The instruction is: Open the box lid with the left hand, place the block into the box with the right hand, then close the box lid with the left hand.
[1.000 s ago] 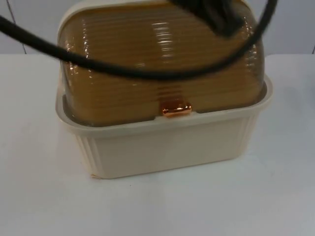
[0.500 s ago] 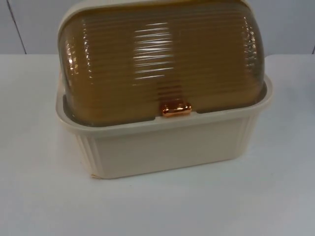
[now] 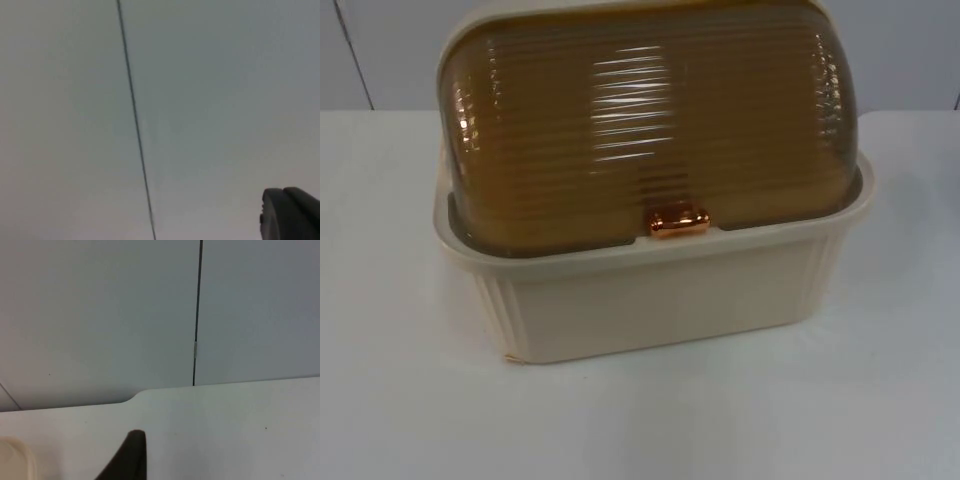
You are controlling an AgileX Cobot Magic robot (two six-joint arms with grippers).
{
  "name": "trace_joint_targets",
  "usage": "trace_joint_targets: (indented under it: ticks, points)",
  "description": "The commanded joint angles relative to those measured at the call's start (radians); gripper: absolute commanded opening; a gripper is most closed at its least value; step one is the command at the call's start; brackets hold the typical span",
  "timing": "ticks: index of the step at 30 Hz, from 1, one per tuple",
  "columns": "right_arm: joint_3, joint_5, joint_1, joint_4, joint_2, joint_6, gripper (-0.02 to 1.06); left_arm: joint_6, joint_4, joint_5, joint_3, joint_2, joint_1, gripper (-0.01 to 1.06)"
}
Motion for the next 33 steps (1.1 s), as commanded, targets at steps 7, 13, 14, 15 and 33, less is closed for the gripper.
trace_joint_targets:
  ticks: [7, 13, 14, 15, 33]
  points:
    - [0.007, -0.005, 0.004, 0.001, -0.012, -0.015, 1.05, -0.013, 0.041, 0.11, 0.003, 0.105, 0.003, 0.0]
    - [0.007, -0.005, 0.004, -0.002, -0.012, -0.015, 1.05, -0.013, 0.041, 0.076, 0.003, 0.107, 0.005, 0.04]
    - [0.007, -0.005, 0.004, -0.002, -0.012, -0.015, 1.05, -0.013, 0.044, 0.076, 0.003, 0.112, 0.005, 0.14]
    - [0.007, -0.005, 0.004, -0.002, -0.012, -0.015, 1.05, -0.013, 0.044, 0.093, 0.003, 0.12, 0.005, 0.32]
    - [0.007, 0.007, 0.004, -0.001, -0.012, -0.015, 1.05, -0.077, 0.026, 0.069, 0.003, 0.042, 0.005, 0.73]
